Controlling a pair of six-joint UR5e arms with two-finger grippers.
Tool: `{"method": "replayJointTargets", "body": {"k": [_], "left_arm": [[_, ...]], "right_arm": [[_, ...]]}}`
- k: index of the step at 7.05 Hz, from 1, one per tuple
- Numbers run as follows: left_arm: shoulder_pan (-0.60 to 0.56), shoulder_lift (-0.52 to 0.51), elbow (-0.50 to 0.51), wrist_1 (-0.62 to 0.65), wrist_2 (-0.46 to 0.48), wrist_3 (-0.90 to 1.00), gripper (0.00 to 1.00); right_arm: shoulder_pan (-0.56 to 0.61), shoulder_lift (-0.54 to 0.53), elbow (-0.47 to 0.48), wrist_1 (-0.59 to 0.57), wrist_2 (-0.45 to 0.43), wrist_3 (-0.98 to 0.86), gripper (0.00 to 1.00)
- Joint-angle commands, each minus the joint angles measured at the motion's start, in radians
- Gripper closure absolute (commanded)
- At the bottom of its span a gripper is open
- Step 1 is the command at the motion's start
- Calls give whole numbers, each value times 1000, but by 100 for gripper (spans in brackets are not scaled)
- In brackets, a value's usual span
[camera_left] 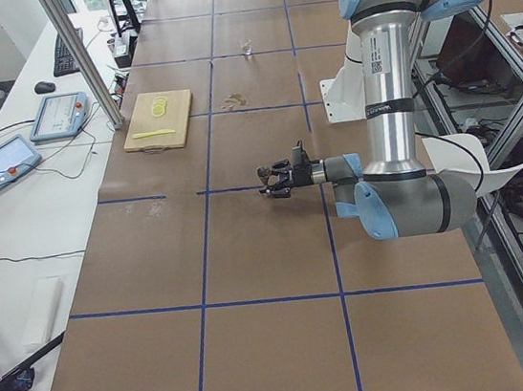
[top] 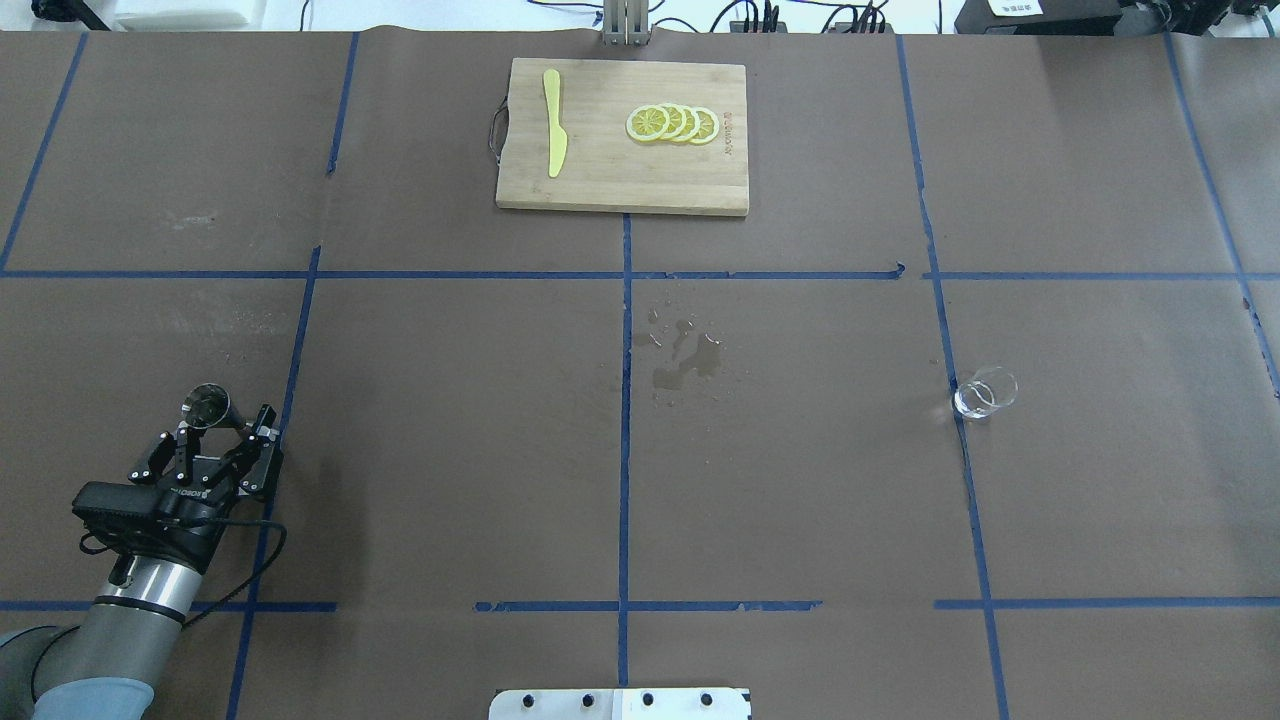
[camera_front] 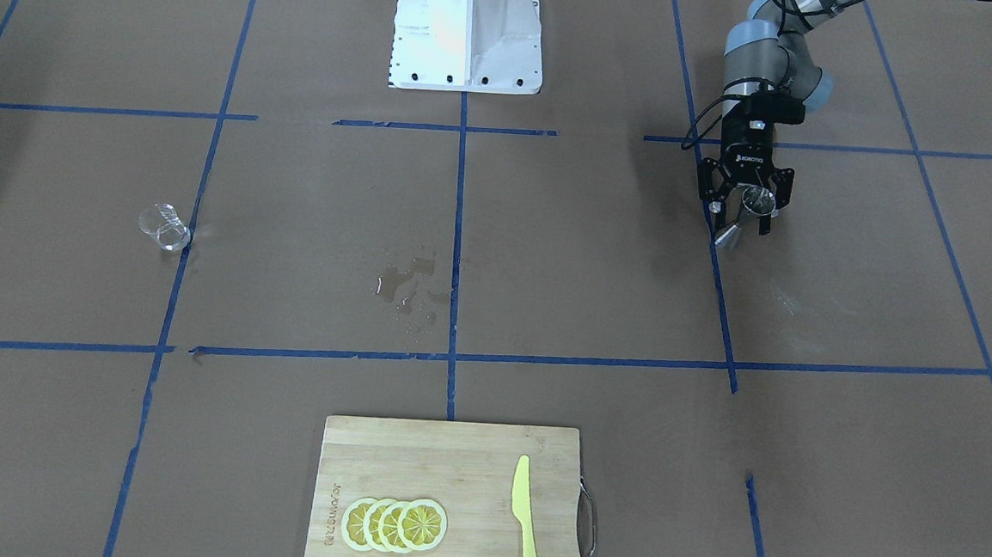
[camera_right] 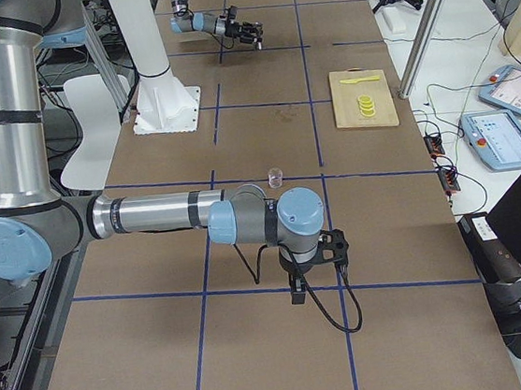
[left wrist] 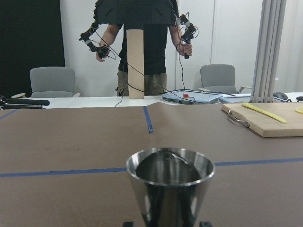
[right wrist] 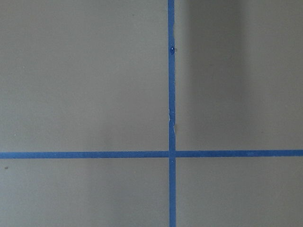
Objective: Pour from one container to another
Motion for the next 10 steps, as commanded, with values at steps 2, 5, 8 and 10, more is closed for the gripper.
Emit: {"method": "replayJointTargets", "body": {"k": [2,5,8,10], "left_arm": [[-2,1,-26,-7,9,-3,0],[-6,38,-78,-73,26,1,0],[-6,59,-127,-339,78,282,0],[-6,55,-209,-483,63,511,1]], "right_arm": [[2,0,0,0,0,0,0],[2,2,2,0,0,1,0],[3,3,2,0,0,1,0],[3,5,2,0,0,1,0]]}}
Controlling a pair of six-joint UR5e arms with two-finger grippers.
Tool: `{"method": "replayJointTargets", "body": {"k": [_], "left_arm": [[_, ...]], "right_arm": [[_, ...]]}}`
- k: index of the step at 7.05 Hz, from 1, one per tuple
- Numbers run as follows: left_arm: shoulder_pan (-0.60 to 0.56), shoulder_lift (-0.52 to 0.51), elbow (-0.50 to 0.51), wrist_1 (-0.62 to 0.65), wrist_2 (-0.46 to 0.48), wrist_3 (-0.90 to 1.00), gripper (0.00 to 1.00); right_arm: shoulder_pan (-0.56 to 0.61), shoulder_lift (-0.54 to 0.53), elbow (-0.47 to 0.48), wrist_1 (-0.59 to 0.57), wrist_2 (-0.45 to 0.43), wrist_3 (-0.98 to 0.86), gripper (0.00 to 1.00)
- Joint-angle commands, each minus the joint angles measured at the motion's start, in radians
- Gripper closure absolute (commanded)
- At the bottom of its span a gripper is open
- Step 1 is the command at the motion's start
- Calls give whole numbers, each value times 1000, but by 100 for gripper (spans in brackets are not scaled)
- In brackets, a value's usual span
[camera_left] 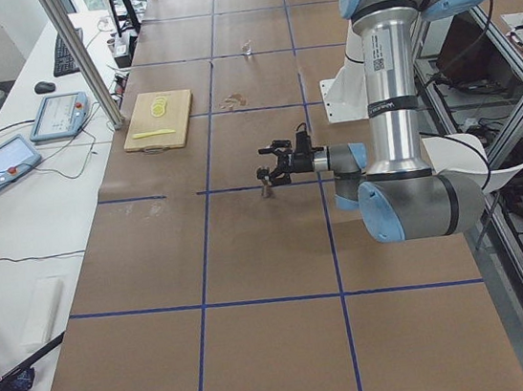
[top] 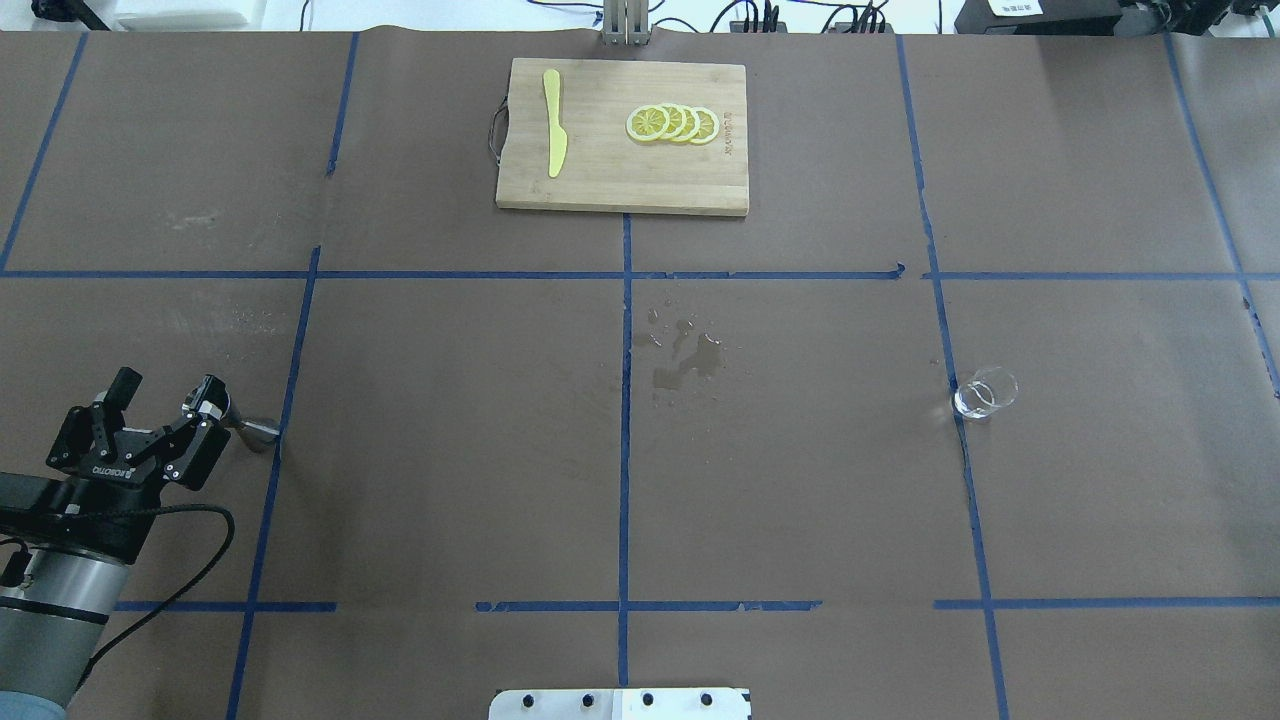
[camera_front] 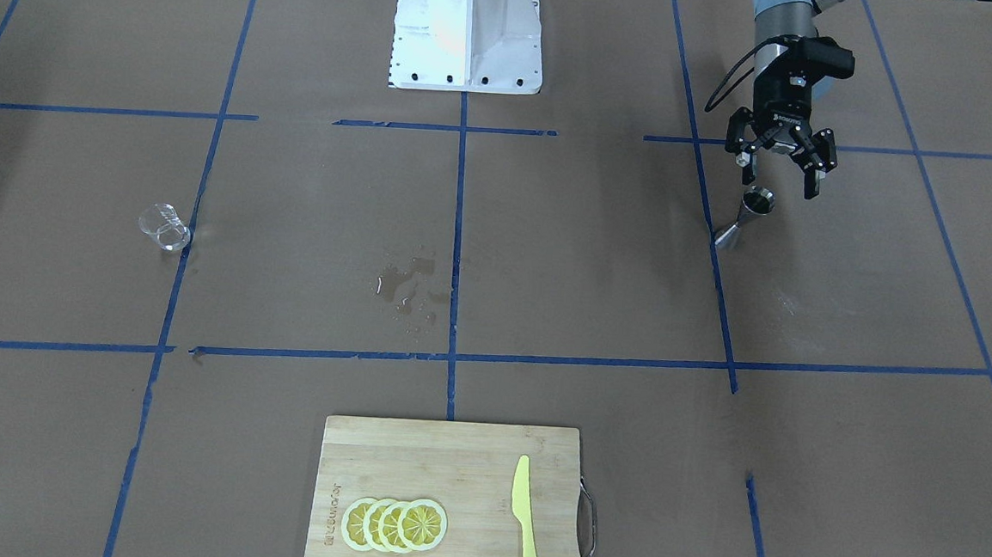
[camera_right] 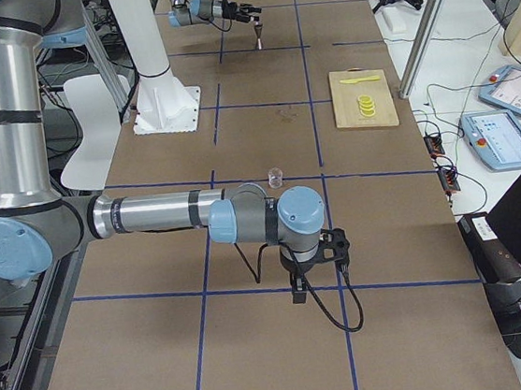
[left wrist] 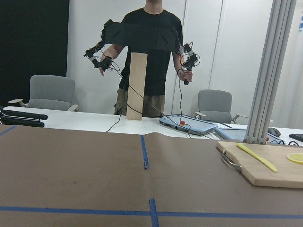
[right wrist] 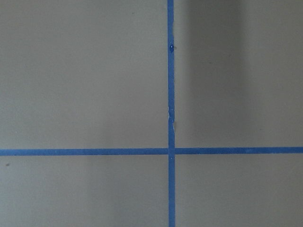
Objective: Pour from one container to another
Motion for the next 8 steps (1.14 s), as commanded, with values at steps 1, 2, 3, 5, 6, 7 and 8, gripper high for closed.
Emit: {"method": "replayJointTargets", "body": {"k": [1,2,3,5,6,7,8], "left_arm": [[-6,-2,-96,-85,-62,203,1],[-18,-16,-103,-79,-82,266,1],[-17,-55,-118,-64,-84,296,2],[-11,-236,-120,100,-84,305,1],[-9,-326,-120,224,-85,305,1],[-9,-420,-120,313,-135,311,1],[-20,-486,-123,353,-219,319,2]], "right_arm": [[0,4,0,0,0,-2,0],[0,4,0,0,0,0,0],[0,4,0,0,0,0,0],[0,4,0,0,0,0,0],[0,4,-3,0,0,0,0],[0,4,-3,0,0,0,0],[0,7,-6,0,0,0,0]]}}
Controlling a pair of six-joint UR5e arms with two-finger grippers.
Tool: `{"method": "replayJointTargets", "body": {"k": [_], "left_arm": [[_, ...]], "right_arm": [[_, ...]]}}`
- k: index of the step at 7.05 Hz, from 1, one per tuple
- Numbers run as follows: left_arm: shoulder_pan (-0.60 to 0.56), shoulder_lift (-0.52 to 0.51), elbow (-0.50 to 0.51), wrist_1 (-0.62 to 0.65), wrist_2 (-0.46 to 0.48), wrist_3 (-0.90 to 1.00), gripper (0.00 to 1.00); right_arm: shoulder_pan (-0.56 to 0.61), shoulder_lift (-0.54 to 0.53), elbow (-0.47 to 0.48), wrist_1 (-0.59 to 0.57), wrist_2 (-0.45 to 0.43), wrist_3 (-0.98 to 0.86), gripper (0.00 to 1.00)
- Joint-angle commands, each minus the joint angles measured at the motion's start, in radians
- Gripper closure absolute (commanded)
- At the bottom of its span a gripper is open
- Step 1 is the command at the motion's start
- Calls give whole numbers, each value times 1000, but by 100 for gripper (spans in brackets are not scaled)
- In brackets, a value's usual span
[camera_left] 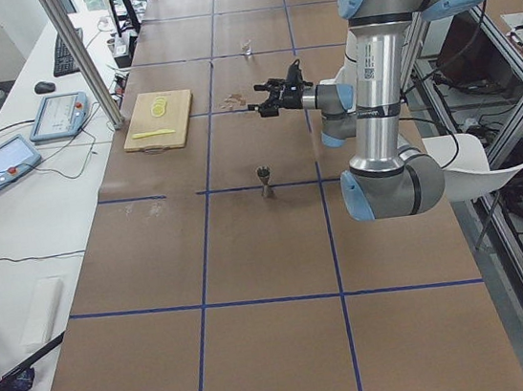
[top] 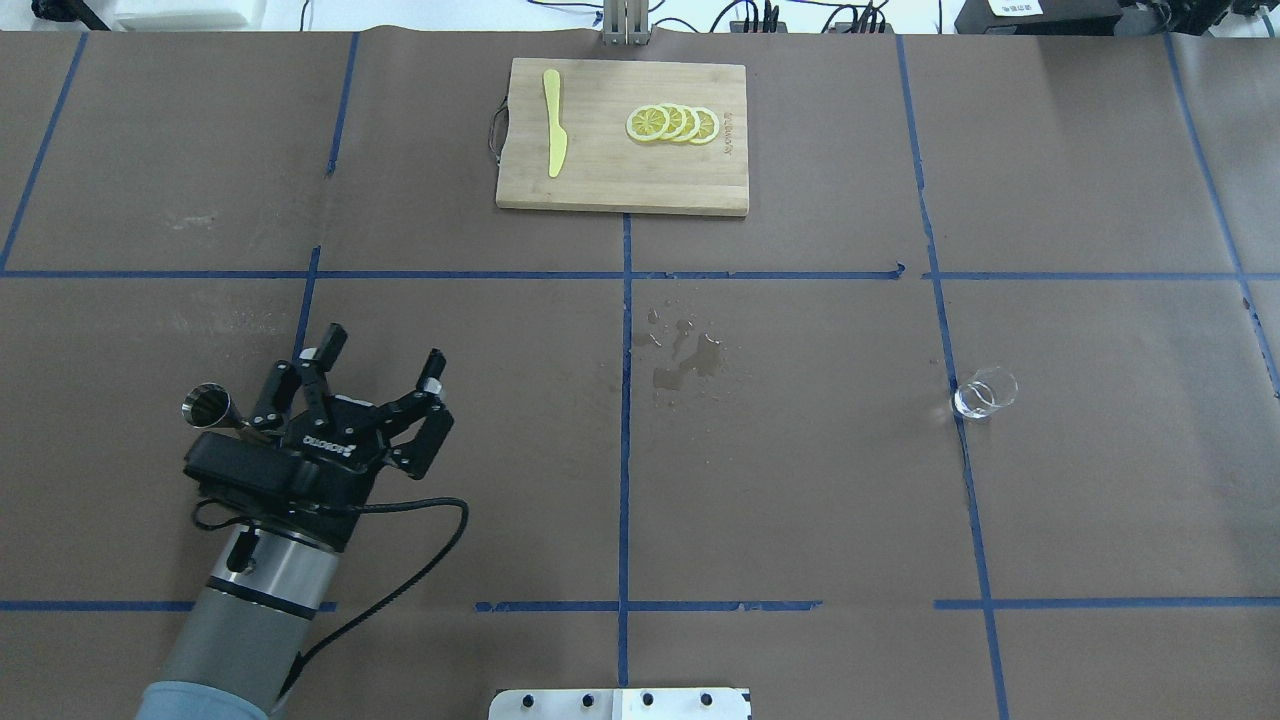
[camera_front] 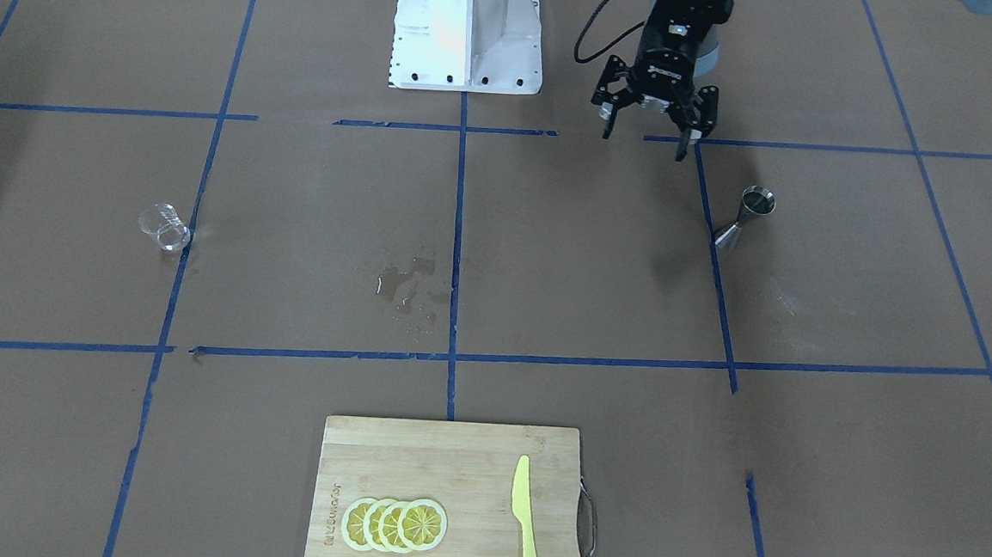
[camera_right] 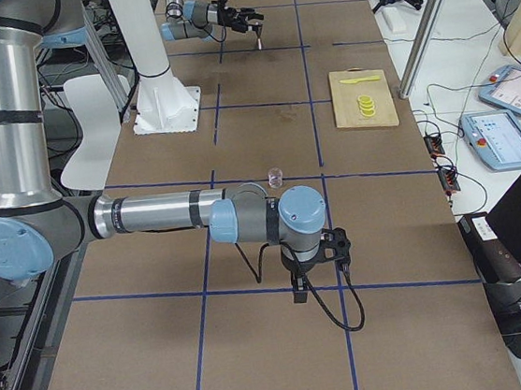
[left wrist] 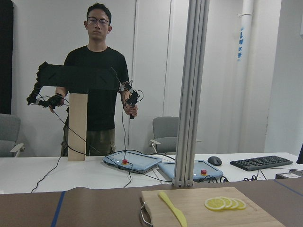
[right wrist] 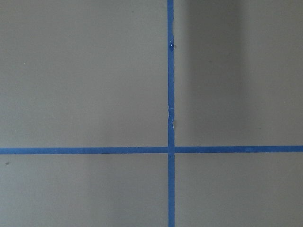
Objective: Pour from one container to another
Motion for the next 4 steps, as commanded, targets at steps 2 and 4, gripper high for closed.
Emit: {"method": "replayJointTargets", "body": {"k": [2,4], "left_arm": [[-156,-151,-13,126,-336,35,2],[-381,-189,-13,257,-660,19,1]], "right_arm": [[0,4,-4,0,0,2,0],[0,2,-4,0,0,2,0]]}}
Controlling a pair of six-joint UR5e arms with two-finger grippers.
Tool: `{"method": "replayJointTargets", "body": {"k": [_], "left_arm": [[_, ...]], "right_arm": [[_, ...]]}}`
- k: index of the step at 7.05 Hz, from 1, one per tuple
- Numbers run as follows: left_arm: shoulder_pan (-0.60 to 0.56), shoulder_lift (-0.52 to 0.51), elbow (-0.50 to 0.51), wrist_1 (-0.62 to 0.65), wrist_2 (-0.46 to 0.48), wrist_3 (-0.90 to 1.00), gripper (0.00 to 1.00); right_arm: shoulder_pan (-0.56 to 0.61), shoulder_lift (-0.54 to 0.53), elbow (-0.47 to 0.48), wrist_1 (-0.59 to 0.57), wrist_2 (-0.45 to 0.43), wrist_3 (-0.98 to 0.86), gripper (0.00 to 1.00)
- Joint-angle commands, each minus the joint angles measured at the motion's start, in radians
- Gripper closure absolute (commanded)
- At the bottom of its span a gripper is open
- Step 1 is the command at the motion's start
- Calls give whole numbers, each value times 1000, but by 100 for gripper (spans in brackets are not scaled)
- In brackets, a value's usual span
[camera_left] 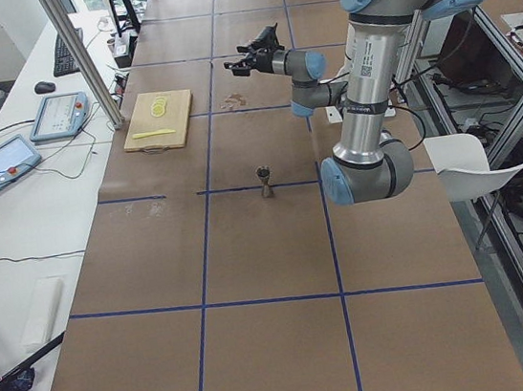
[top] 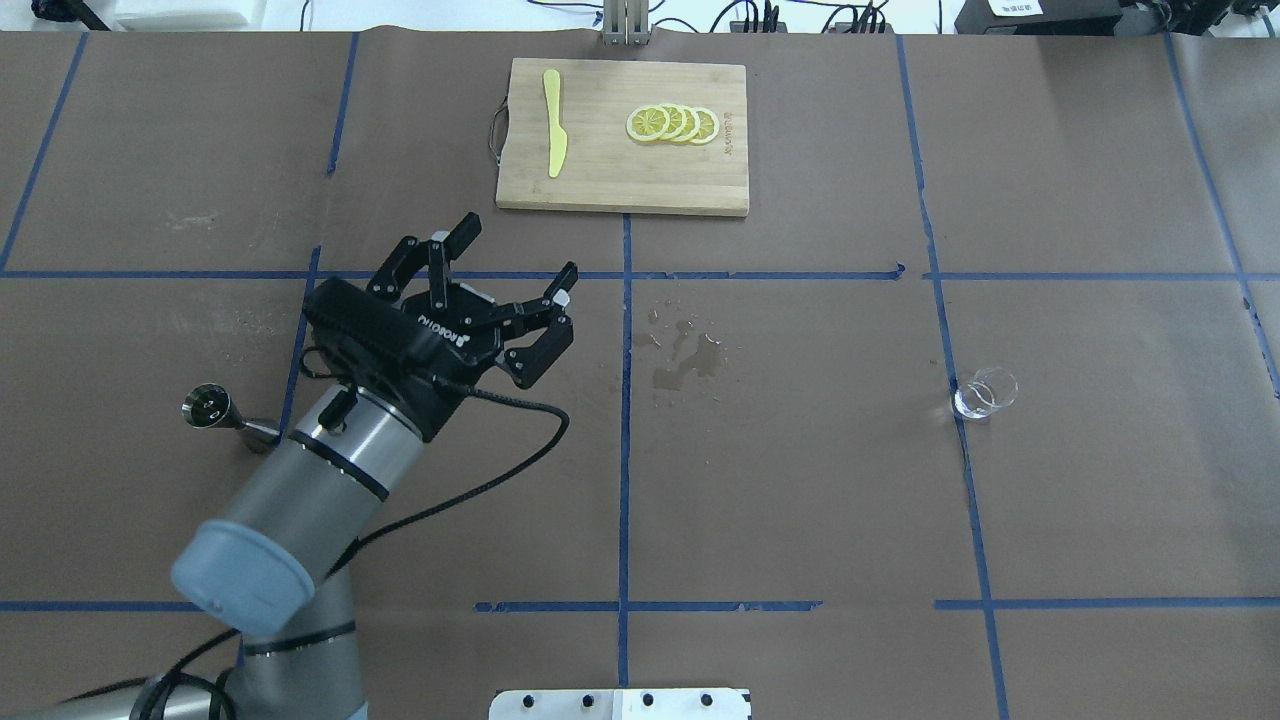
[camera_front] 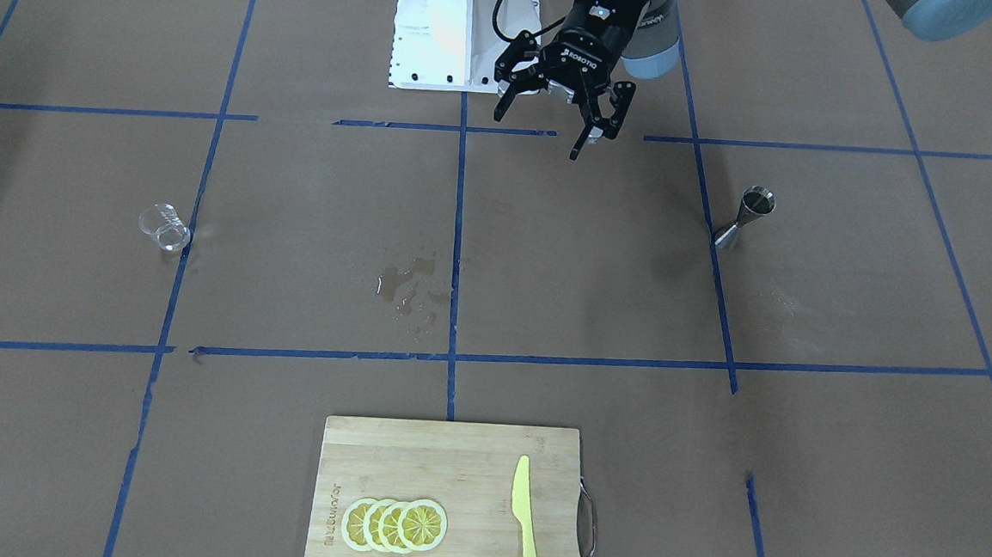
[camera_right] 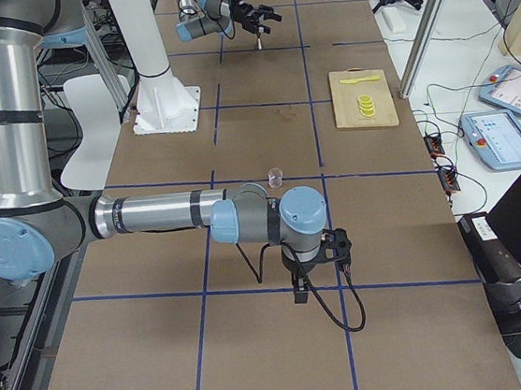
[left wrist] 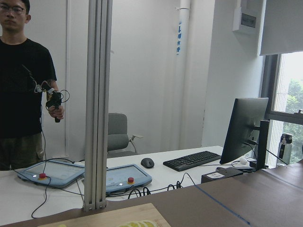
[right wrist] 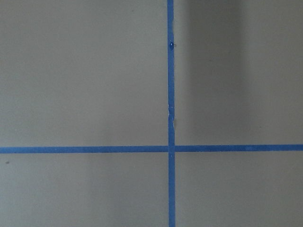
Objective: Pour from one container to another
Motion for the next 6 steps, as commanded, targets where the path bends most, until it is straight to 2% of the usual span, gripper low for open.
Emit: {"method": "replayJointTargets", "body": {"k": [1,3,4,5,6], "left_arm": [[-248,-42,-1,184,-356,-9,1],[-596,-36,13,405,-888,18,2],[-742,-27,45,482,-1079,125,2],[-865,2,66,589,-1198,230,2],[-1016,9,102,802,-1322,345,0]], "right_arm": [[0,-4,1,0,0,2,0],[0,-10,3,0,0,0,0],[0,-12,0,0,-2,2,0],[0,-15,-3,0,-12,2,0],[0,-16,-14,0,-20,2,0]]}}
